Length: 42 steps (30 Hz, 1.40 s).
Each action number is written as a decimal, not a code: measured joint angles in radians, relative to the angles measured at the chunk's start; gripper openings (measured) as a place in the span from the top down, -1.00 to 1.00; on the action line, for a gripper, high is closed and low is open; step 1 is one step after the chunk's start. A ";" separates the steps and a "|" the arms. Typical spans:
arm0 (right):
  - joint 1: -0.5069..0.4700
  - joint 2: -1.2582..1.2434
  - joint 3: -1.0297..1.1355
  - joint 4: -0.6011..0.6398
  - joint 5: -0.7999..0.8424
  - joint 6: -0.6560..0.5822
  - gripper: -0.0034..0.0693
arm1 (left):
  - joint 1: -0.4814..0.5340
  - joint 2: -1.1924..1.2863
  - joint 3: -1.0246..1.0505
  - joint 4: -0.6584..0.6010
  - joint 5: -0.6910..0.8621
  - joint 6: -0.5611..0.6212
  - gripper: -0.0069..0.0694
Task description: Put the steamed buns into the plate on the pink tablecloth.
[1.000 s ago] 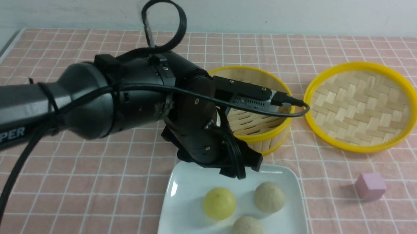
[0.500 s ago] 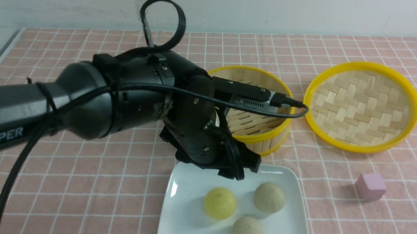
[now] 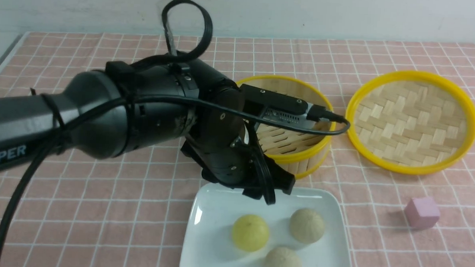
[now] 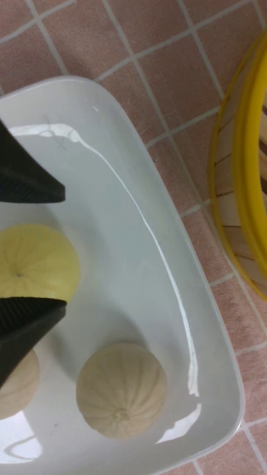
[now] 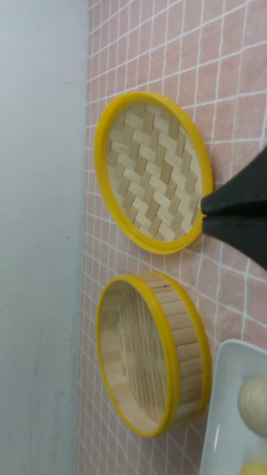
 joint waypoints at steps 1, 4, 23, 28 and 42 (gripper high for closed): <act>-0.013 -0.011 0.021 -0.006 -0.002 0.000 0.92 | 0.000 0.000 0.000 -0.001 0.000 0.000 -0.02; -0.053 -0.040 0.096 -0.010 -0.006 0.000 0.92 | 0.000 0.000 0.000 -0.002 -0.001 0.000 0.18; -0.081 -0.042 0.175 -0.073 0.066 0.000 0.88 | -0.003 -0.457 0.003 0.041 0.260 0.000 0.81; -0.081 -0.042 0.175 -0.079 0.067 0.000 0.87 | -0.003 -0.678 0.123 0.041 0.341 0.012 0.81; -0.081 -0.042 0.175 -0.079 0.067 0.000 0.83 | -0.003 -1.033 0.600 0.059 -0.206 -0.124 0.81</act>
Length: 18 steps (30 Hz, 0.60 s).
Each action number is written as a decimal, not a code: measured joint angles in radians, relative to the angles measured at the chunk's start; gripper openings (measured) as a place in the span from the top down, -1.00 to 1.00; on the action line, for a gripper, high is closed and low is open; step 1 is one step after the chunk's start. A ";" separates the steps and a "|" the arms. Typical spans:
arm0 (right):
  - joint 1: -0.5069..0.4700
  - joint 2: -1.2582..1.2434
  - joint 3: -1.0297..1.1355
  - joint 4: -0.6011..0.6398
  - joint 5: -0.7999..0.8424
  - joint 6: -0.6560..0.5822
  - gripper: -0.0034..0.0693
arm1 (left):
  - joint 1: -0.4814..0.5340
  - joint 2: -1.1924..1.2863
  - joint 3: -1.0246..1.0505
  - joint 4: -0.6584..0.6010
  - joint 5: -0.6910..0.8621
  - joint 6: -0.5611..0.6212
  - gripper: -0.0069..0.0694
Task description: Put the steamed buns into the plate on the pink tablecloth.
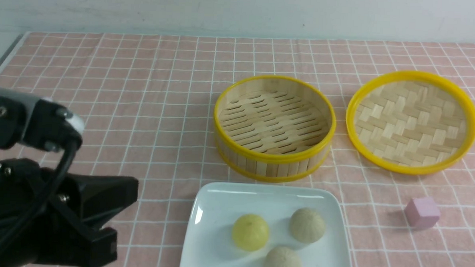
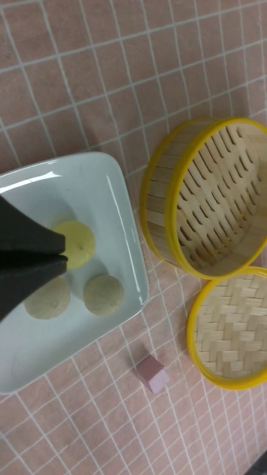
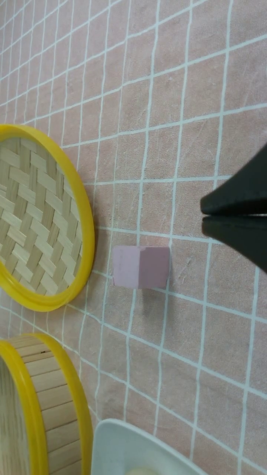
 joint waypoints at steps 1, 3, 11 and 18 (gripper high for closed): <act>0.000 0.000 0.000 0.000 0.000 0.000 0.82 | 0.000 0.000 0.007 0.000 -0.002 0.000 0.81; 0.000 0.000 0.000 0.000 0.000 0.000 0.82 | 0.000 0.001 0.024 0.000 -0.003 -0.001 0.81; 0.000 0.000 0.000 -0.001 0.000 0.000 0.79 | 0.000 0.012 0.032 0.027 0.042 -0.003 0.79; 0.000 0.000 0.000 -0.001 0.000 0.000 0.75 | 0.052 -0.033 0.083 0.025 -0.017 -0.002 0.77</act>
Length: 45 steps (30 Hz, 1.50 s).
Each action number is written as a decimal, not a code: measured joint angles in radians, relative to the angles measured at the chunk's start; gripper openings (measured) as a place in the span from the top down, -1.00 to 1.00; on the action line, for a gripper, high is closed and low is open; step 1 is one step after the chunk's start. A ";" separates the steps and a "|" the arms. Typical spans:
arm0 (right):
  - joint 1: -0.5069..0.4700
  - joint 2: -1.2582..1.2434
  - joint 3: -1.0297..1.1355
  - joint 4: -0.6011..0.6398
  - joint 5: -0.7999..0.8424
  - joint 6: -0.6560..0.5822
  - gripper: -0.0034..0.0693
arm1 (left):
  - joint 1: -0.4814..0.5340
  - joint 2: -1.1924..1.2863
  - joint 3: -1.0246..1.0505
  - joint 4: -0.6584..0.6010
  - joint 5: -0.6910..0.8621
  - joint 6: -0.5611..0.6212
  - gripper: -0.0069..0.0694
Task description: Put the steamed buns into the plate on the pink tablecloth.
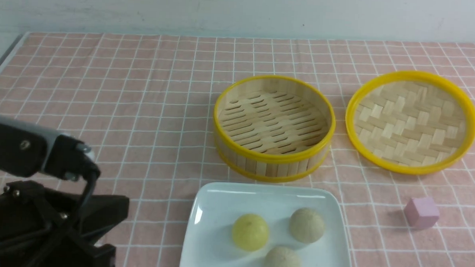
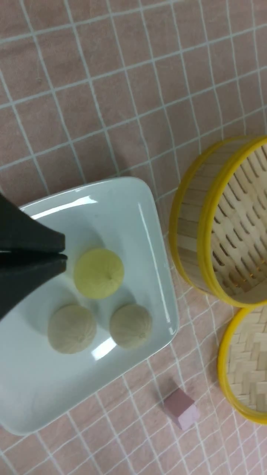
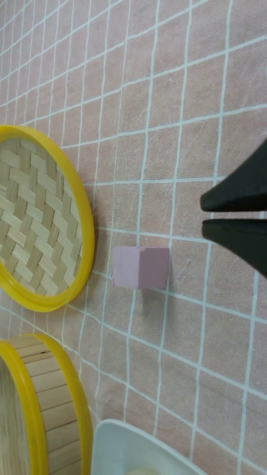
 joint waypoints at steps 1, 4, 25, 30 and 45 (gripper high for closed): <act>0.000 0.000 0.000 0.000 0.000 0.000 0.75 | 0.066 -0.059 0.066 -0.002 -0.048 0.006 0.76; 0.000 0.000 0.000 0.000 0.000 0.000 0.74 | 0.162 -0.168 0.149 -0.002 -0.094 0.029 0.76; 0.000 0.000 0.000 -0.002 0.000 0.000 0.67 | 0.674 -0.654 0.597 0.044 -0.119 0.128 0.71; 0.000 0.000 0.000 -0.002 0.001 0.000 0.66 | 0.674 -0.654 0.598 0.046 -0.119 0.130 0.70; 0.000 0.000 0.000 -0.002 0.001 0.000 0.61 | 0.674 -0.654 0.598 0.047 -0.119 0.130 0.68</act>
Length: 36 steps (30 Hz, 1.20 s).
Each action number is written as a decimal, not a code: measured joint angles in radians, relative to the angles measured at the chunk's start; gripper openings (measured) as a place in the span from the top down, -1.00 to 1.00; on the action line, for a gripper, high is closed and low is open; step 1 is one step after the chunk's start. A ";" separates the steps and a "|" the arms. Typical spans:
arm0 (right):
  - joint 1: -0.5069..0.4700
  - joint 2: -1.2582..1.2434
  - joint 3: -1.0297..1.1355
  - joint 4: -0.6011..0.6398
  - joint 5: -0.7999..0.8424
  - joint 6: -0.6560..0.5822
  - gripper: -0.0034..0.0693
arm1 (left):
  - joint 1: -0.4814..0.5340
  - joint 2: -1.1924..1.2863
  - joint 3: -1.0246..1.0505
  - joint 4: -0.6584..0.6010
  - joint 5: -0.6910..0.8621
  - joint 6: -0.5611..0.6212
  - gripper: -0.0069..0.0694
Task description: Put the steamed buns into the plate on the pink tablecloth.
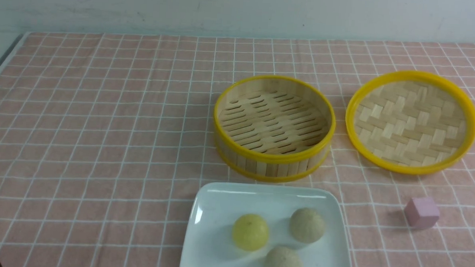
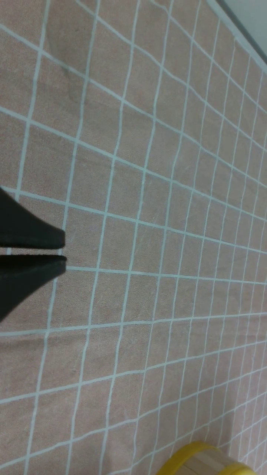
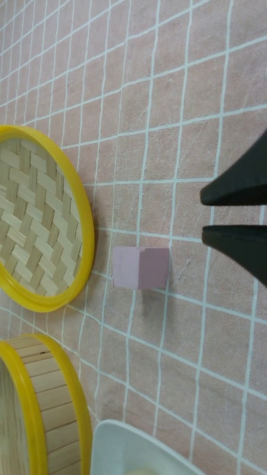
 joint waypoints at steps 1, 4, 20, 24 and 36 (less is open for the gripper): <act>0.000 0.000 0.000 0.000 0.000 0.000 0.61 | 0.000 0.000 0.000 0.000 0.000 0.000 0.68; 0.000 0.000 0.000 0.000 0.000 0.000 0.60 | 0.000 0.000 0.000 0.000 0.000 0.000 0.66; 0.000 0.000 0.000 0.000 0.000 0.000 0.55 | 0.000 0.000 0.000 0.001 0.000 0.000 0.61; 0.000 0.000 0.000 0.000 0.000 0.000 0.53 | 0.000 0.000 0.000 0.002 -0.001 0.000 0.59; 0.000 0.000 0.000 0.000 0.000 0.000 0.50 | 0.000 0.000 0.000 0.003 -0.001 0.000 0.56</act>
